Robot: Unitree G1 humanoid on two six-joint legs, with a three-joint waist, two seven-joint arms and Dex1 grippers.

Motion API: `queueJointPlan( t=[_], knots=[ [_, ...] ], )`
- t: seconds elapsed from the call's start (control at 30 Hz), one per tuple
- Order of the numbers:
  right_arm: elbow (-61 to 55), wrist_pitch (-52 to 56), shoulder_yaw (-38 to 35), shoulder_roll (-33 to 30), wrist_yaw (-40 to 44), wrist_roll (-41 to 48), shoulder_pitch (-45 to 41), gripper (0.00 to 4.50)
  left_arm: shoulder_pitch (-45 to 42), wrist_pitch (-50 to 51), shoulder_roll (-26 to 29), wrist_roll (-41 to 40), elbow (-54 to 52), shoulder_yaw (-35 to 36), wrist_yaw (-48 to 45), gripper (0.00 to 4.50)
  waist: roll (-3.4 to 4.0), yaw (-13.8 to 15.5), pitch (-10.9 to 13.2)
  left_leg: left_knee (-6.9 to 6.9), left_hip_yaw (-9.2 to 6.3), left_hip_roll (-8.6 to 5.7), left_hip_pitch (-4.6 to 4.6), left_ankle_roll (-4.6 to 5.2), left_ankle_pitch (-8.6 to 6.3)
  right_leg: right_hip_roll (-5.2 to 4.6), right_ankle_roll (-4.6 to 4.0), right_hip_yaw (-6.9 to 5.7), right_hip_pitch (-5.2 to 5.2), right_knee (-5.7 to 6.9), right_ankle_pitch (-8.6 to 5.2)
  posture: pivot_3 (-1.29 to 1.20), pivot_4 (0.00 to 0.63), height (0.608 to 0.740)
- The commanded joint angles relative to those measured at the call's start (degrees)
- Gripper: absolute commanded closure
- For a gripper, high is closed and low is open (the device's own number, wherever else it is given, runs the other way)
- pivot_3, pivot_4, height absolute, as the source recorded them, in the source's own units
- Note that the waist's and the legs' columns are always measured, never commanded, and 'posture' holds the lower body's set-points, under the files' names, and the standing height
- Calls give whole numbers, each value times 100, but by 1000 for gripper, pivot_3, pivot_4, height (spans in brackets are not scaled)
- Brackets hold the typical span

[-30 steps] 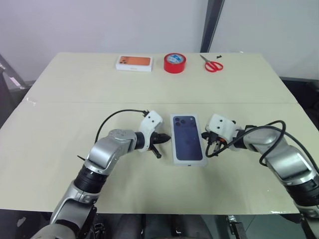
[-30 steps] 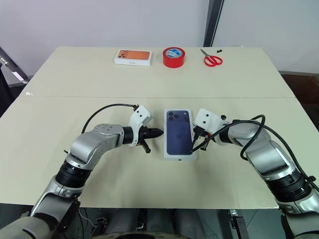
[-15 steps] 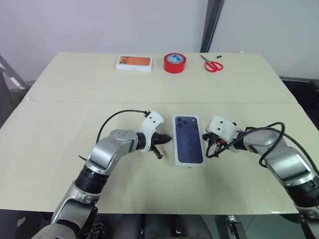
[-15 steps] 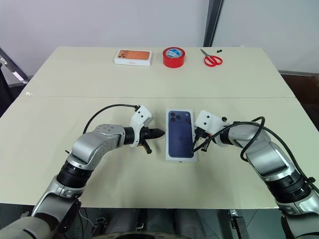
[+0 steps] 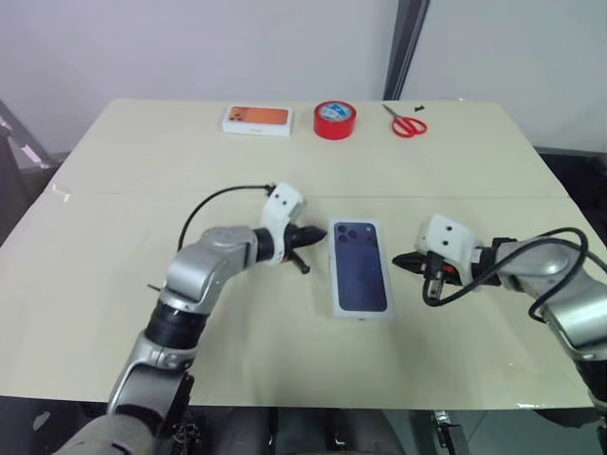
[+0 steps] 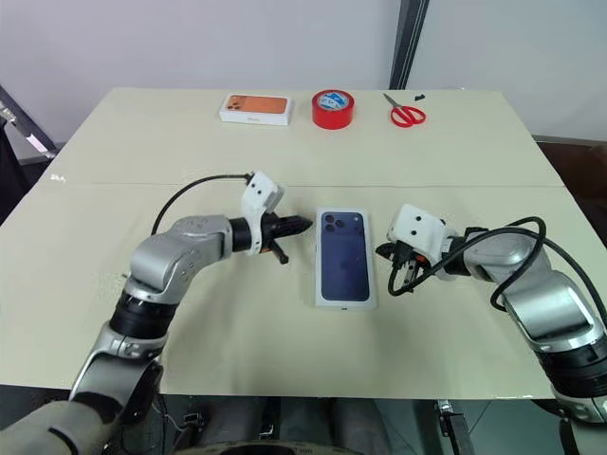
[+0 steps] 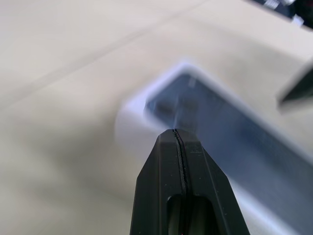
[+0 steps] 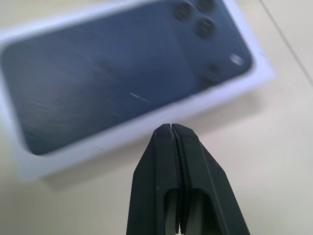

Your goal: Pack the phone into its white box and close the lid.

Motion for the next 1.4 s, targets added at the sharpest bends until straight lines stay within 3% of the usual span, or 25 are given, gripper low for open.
queueJointPlan(
  t=[0.03,0.37,0.8,0.93,1.1,1.2,1.3,1.4],
  knots=[
    [-278,151,81,96,-152,40,-34,4473,-442,-261,-283,309,931,-128,193,4500,-1,-15,0,1,1,0,0,0,0,1,0,0,0,0,0,0,150,733],
    [-326,504,468,221,-627,-171,-7,4473,-914,-675,-473,971,2520,-532,29,4500,-1,-5,-1,1,1,0,2,0,0,2,0,1,0,3,0,0,150,733],
    [-477,91,816,-104,-407,-417,374,4473,-400,-555,-405,1000,1926,-448,-78,4500,-7,-24,-20,-1,-1,2,20,0,0,4,1,1,20,3,-1,0,150,733],
    [165,12,189,555,-902,-243,-324,4473,-312,-1119,-287,793,1359,397,272,4500,-6,-84,-16,-2,2,5,29,0,0,7,1,6,25,4,-1,0,150,733],
    [1472,-493,-447,964,-1190,-205,-1103,4473,209,-1186,525,482,23,1495,436,4500,-9,-58,-13,-2,5,7,4,-6,4,7,1,9,-12,17,0,0,150,733],
    [2334,-1030,-652,1182,-1311,-262,-1425,4473,859,-1006,1132,189,-780,2195,361,4500,-7,-28,-14,-10,7,7,4,-7,3,3,0,9,-12,8,0,0,150,733],
    [3243,-1450,-750,1281,-953,-111,-1792,4473,1879,-941,1712,-77,-1466,3045,186,4500,-7,-30,-14,-10,10,5,3,-6,3,-1,1,9,-11,6,0,0,150,733],
    [3830,-1688,-761,1309,-514,28,-2008,4473,2652,-913,2006,-184,-1772,3455,181,4500,-6,-29,-13,-10,11,5,3,-6,3,-1,0,9,-12,5,0,0,150,733]
  ],
)
